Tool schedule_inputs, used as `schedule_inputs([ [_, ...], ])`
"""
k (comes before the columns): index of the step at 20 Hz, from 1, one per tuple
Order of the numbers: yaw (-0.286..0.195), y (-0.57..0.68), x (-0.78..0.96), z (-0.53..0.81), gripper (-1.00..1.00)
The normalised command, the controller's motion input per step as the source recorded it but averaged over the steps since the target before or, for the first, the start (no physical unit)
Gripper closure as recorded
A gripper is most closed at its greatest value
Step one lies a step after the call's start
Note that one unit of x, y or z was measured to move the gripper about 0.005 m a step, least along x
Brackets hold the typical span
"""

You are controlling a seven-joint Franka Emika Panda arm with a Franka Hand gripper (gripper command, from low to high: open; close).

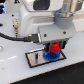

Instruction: Insert the blue gear onto the right peg, followed by the red gear

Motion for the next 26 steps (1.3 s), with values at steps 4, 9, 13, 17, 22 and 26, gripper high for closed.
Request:
schedule_inputs([
  [4, 0.0, 0.0, 0.15, 0.06, 1.0],
  [9, 0.0, 0.14, 0.07, 0.17, 1.0],
  [13, 0.0, 0.05, 0.1, 0.28, 1.0],
  [17, 0.0, -0.08, 0.17, 0.23, 1.0],
  [22, 0.0, -0.14, 0.13, 0.0, 1.0],
  [26, 0.0, -0.19, 0.12, -0.13, 1.0],
])
